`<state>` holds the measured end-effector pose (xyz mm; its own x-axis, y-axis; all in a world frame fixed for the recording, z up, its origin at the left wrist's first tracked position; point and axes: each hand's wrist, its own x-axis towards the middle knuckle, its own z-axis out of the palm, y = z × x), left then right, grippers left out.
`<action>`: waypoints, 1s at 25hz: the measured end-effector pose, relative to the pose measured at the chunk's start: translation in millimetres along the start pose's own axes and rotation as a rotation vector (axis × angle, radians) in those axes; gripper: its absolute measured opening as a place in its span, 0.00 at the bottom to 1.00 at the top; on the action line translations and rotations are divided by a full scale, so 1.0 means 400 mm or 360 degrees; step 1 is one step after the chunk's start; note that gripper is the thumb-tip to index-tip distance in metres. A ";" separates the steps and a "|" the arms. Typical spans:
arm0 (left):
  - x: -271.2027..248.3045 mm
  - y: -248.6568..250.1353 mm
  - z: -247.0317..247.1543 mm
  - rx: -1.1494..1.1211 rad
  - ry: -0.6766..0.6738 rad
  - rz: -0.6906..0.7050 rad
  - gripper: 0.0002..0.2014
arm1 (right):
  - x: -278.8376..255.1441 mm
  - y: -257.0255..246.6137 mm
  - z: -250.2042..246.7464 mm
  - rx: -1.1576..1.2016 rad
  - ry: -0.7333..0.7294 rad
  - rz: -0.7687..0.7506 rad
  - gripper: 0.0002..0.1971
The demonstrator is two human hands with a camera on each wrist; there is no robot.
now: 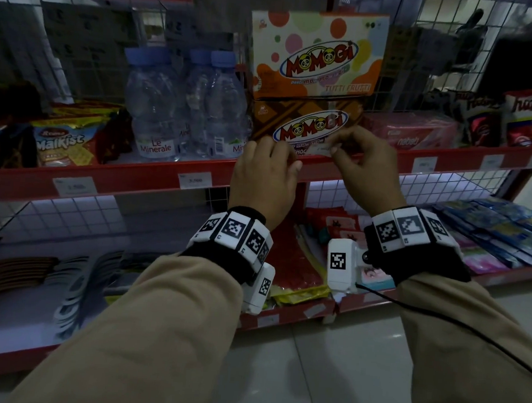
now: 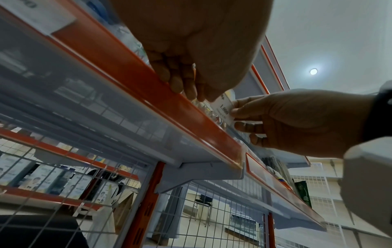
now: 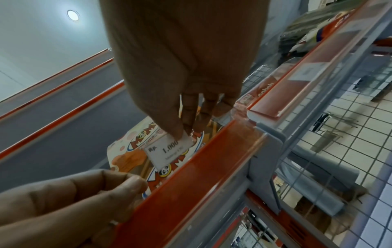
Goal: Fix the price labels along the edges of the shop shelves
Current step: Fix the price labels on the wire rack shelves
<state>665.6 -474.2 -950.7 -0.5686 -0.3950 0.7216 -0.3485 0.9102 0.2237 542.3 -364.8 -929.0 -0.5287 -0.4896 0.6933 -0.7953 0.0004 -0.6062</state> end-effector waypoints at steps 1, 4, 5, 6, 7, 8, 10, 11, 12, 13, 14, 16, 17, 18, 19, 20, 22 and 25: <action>0.001 0.001 0.001 0.0010 -0.0001 -0.0004 0.13 | 0.003 0.004 -0.005 -0.0013 -0.0002 -0.0004 0.07; 0.005 0.000 0.007 0.0051 -0.0048 0.0000 0.14 | 0.007 0.018 -0.007 -0.0184 -0.0177 -0.0023 0.07; 0.005 -0.001 0.009 0.0069 -0.0074 0.0015 0.15 | 0.006 0.023 -0.005 -0.0267 -0.0241 -0.0016 0.06; 0.004 -0.002 0.010 0.0091 -0.0096 0.0031 0.15 | 0.007 0.027 -0.003 -0.0329 -0.0294 -0.0004 0.06; 0.005 -0.002 0.011 0.0116 -0.0111 0.0044 0.15 | 0.006 0.030 -0.003 -0.0349 -0.0331 0.0008 0.07; 0.006 -0.001 0.012 0.0140 -0.0117 0.0048 0.14 | 0.006 0.031 -0.004 -0.0338 -0.0354 0.0007 0.06; 0.007 -0.001 0.013 0.0179 -0.0119 0.0040 0.12 | 0.004 0.034 -0.008 -0.0338 -0.0363 -0.0057 0.05; 0.008 0.000 0.014 0.0194 -0.0118 0.0036 0.11 | 0.001 0.034 -0.011 -0.0385 -0.0361 -0.0104 0.05; 0.008 0.001 0.015 0.0208 -0.0117 0.0034 0.11 | -0.001 0.035 -0.013 -0.0451 -0.0372 -0.0140 0.05; 0.008 0.002 0.016 0.0221 -0.0116 0.0035 0.11 | -0.001 0.036 -0.014 -0.0520 -0.0400 -0.0155 0.06; 0.007 0.003 0.017 0.0237 -0.0119 0.0036 0.11 | -0.001 0.038 -0.014 -0.0581 -0.0437 -0.0152 0.07; 0.005 0.006 0.017 0.0275 -0.0131 0.0040 0.12 | -0.001 0.039 -0.011 -0.0654 -0.0493 -0.0139 0.08; 0.005 0.008 0.017 0.0294 -0.0136 0.0044 0.12 | 0.000 0.039 -0.009 -0.0665 -0.0501 -0.0140 0.09; 0.005 0.009 0.017 0.0310 -0.0141 0.0048 0.12 | 0.001 0.039 -0.010 -0.0662 -0.0491 -0.0146 0.09; 0.006 0.009 0.017 0.0318 -0.0145 0.0048 0.11 | 0.001 0.040 -0.010 -0.0650 -0.0472 -0.0155 0.09; 0.007 0.010 0.018 0.0319 -0.0148 0.0046 0.11 | 0.000 0.040 -0.011 -0.0638 -0.0451 -0.0161 0.09; 0.008 0.009 0.019 0.0321 -0.0154 0.0044 0.11 | -0.003 0.040 -0.010 -0.0640 -0.0432 -0.0168 0.07; 0.010 0.009 0.020 0.0332 -0.0175 0.0046 0.12 | -0.005 0.041 -0.009 -0.0681 -0.0445 -0.0161 0.07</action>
<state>656.0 -473.4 -952.3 -0.6544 -0.3905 0.6475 -0.4706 0.8806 0.0554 529.2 -360.6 -938.9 -0.3898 -0.7199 0.5742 -0.9194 0.2686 -0.2873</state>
